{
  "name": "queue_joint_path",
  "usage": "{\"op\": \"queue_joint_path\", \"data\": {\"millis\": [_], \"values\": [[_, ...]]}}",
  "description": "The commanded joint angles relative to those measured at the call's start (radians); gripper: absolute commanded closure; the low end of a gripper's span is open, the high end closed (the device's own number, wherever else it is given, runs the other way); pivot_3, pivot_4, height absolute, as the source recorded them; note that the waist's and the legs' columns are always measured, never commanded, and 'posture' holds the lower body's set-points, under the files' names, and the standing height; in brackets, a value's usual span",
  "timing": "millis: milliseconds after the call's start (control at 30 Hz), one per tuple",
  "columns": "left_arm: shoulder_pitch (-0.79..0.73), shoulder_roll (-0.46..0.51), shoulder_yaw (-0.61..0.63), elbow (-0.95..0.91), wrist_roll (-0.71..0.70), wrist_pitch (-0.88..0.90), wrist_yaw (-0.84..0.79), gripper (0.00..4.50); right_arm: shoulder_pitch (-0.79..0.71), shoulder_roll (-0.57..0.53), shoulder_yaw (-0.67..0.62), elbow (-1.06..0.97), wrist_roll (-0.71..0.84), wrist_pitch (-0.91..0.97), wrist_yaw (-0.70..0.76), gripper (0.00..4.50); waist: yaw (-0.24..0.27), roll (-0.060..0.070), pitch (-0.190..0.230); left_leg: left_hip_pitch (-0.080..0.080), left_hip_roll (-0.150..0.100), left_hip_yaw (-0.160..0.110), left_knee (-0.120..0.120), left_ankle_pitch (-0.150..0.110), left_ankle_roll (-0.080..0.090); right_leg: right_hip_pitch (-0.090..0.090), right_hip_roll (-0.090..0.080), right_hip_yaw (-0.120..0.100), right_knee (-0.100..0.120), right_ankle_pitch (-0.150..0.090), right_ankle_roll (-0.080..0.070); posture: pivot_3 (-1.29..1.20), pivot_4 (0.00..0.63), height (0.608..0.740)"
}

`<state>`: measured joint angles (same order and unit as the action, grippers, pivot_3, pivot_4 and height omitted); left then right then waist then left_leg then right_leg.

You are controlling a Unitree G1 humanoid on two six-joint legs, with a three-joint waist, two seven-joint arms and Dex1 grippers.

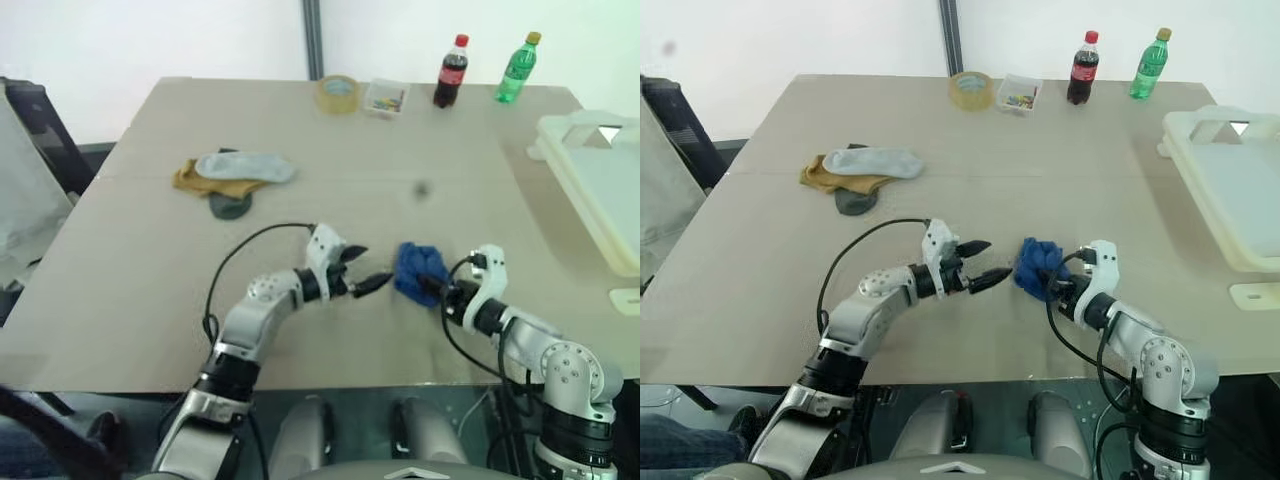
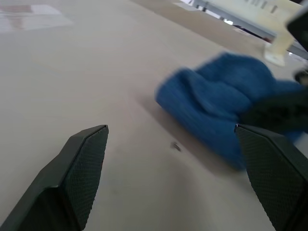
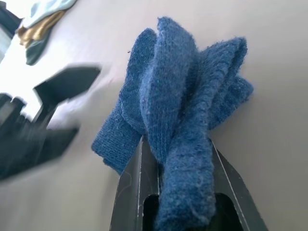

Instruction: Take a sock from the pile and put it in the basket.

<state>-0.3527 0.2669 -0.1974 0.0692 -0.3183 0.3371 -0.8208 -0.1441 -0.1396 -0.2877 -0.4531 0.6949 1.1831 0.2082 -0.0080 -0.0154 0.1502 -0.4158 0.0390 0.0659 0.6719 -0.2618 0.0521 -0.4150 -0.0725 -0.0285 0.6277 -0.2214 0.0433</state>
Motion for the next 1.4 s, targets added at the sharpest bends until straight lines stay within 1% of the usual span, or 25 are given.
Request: {"op": "queue_joint_path", "data": {"millis": [33,133,233,333,400,433,500,567,633,700,867,967,1000,1033,1133,1200,1267,1400], "values": [[0.014,-0.011,0.004,-0.085,-0.020,-0.068,-0.032,0.00,-0.080,-0.056,-0.123,-0.077,0.054,0.064,-0.071,4.49,0.002,0.001,0.001,0.000,0.000,0.000,0.000,0.000,0.000,0.000,0.000,0.000,0.000,0.000,0.000,0.00,0.150,0.740],[0.015,-0.020,-0.001,-0.111,-0.002,-0.138,-0.037,0.00,-0.175,-0.104,-0.248,-0.077,0.133,0.169,-0.111,4.49,0.003,0.002,0.001,-0.001,0.000,0.000,0.000,0.000,0.000,-0.001,0.000,0.000,0.000,0.000,0.000,0.00,0.150,0.740],[-0.003,-0.042,-0.004,-0.114,0.000,-0.181,-0.035,0.00,-0.269,-0.157,-0.355,-0.039,0.168,0.278,-0.144,4.49,0.004,0.002,0.001,-0.001,0.000,0.000,-0.001,0.000,0.000,-0.001,0.001,-0.001,0.000,0.002,0.003,0.00,0.150,0.740],[-0.030,-0.069,-0.004,-0.114,-0.017,-0.216,-0.051,0.00,-0.406,-0.203,-0.478,0.017,0.164,0.398,-0.177,4.49,0.004,0.003,0.002,-0.001,-0.001,0.000,-0.002,0.000,0.000,-0.001,0.001,-0.001,0.000,0.002,0.004,0.00,0.150,0.740],[-0.052,-0.106,0.009,-0.123,-0.058,-0.223,-0.054,0.00,-0.502,-0.263,-0.545,0.086,0.142,0.429,-0.205,4.49,0.004,0.004,0.002,-0.001,-0.001,0.001,-0.002,0.000,0.000,-0.001,0.001,0.000,0.000,0.002,0.005,0.00,0.150,0.740],[-0.060,-0.115,0.012,-0.128,-0.065,-0.219,-0.051,0.00,-0.534,-0.286,-0.565,0.111,0.122,0.431,-0.212,4.49,0.006,0.005,0.003,-0.001,-0.001,0.002,-0.001,0.000,0.000,-0.001,0.001,0.000,0.000,0.002,0.005,0.00,0.150,0.740],[-0.075,-0.123,0.009,-0.141,-0.072,-0.220,-0.058,0.00,-0.609,-0.365,-0.608,0.212,0.075,0.398,-0.221,4.49,0.008,0.005,0.003,-0.002,-0.002,0.002,-0.001,0.000,0.001,-0.001,0.001,0.001,0.000,0.002,0.005,0.00,0.150,0.740],[-0.084,-0.132,0.011,-0.150,-0.079,-0.218,-0.056,0.00,-0.678,-0.415,-0.654,0.317,0.017,0.358,-0.263,4.49,0.010,0.005,0.003,-0.002,-0.003,0.003,-0.001,0.000,0.001,-0.002,0.001,0.001,-0.001,0.002,0.005,0.00,0.150,0.740],[-0.095,-0.135,0.008,-0.162,-0.082,-0.222,-0.057,0.00,-0.731,-0.491,-0.673,0.478,-0.060,0.221,-0.301,4.49,0.011,0.005,0.003,-0.002,-0.003,0.004,-0.002,0.000,0.001,-0.002,0.002,0.002,-0.001,0.002,0.005,0.00,0.150,0.740],[-0.101,-0.137,0.005,-0.166,-0.080,-0.226,-0.054,0.00,-0.777,-0.531,-0.699,0.613,-0.102,0.117,-0.333,4.49,0.012,0.005,0.003,-0.002,-0.003,0.006,-0.002,0.000,0.001,-0.002,0.002,0.002,-0.001,0.002,0.005,0.00,0.150,0.740],[-0.115,-0.143,0.001,-0.162,-0.070,-0.235,-0.043,0.00,-0.854,-0.569,-0.779,0.915,-0.171,-0.170,-0.472,4.49,0.007,0.006,0.003,-0.001,-0.003,0.008,-0.003,0.000,0.001,-0.003,0.003,0.003,-0.001,0.002,0.005,0.00,0.150,0.740],[-0.120,-0.151,0.011,-0.152,-0.075,-0.229,-0.028,0.00,-0.873,-0.572,-0.815,1.021,-0.156,-0.263,-0.528,4.49,0.001,0.007,0.004,-0.001,-0.003,0.008,-0.003,0.000,0.001,-0.003,0.003,0.005,-0.001,0.002,0.005,0.00,0.150,0.740],[-0.122,-0.151,0.012,-0.148,-0.073,-0.232,-0.027,0.00,-0.873,-0.570,-0.816,1.039,-0.148,-0.274,-0.536,3.99,0.000,0.007,0.004,-0.001,-0.003,0.008,-0.003,0.000,0.001,-0.003,0.003,0.005,-0.001,0.002,0.006,0.00,0.150,0.740],[-0.123,-0.150,0.012,-0.145,-0.070,-0.237,-0.025,0.00,-0.871,-0.567,-0.817,1.049,-0.137,-0.278,-0.541,3.99,-0.001,0.008,0.004,-0.001,-0.003,0.008,-0.003,0.000,0.001,-0.003,0.003,0.006,-0.001,0.002,0.006,0.00,0.150,0.740],[-0.123,-0.149,0.014,-0.144,-0.067,-0.241,-0.016,0.00,-0.862,-0.561,-0.814,1.055,-0.114,-0.284,-0.559,3.99,-0.002,0.009,0.005,-0.001,-0.003,0.008,-0.003,0.000,0.001,-0.003,0.003,0.007,-0.001,0.003,0.006,0.00,0.150,0.740],[-0.122,-0.146,0.015,-0.148,-0.066,-0.237,-0.011,0.00,-0.854,-0.550,-0.804,1.022,-0.131,-0.330,-0.615,3.99,-0.002,0.009,0.005,-0.001,-0.003,0.008,-0.003,0.000,0.001,-0.004,0.003,0.007,-0.001,0.003,0.006,0.00,0.150,0.740],[-0.117,-0.144,0.019,-0.151,-0.073,-0.226,-0.005,0.00,-0.855,-0.532,-0.775,0.936,-0.139,-0.366,-0.653,3.99,-0.002,0.010,0.005,-0.001,-0.003,0.008,-0.003,0.000,0.001,-0.004,0.003,0.007,-0.001,0.003,0.006,0.00,0.150,0.740],[-0.115,-0.134,0.026,-0.136,-0.072,-0.229,-0.004,0.00,-0.918,-0.445,-0.840,0.787,-0.034,-0.327,-0.795,3.99,-0.006,0.012,0.005,-0.001,-0.002,0.009,-0.003,0.000,0.001,-0.004,0.003,0.009,0.000,0.003,0.007,0.00,0.150,0.740]]}}
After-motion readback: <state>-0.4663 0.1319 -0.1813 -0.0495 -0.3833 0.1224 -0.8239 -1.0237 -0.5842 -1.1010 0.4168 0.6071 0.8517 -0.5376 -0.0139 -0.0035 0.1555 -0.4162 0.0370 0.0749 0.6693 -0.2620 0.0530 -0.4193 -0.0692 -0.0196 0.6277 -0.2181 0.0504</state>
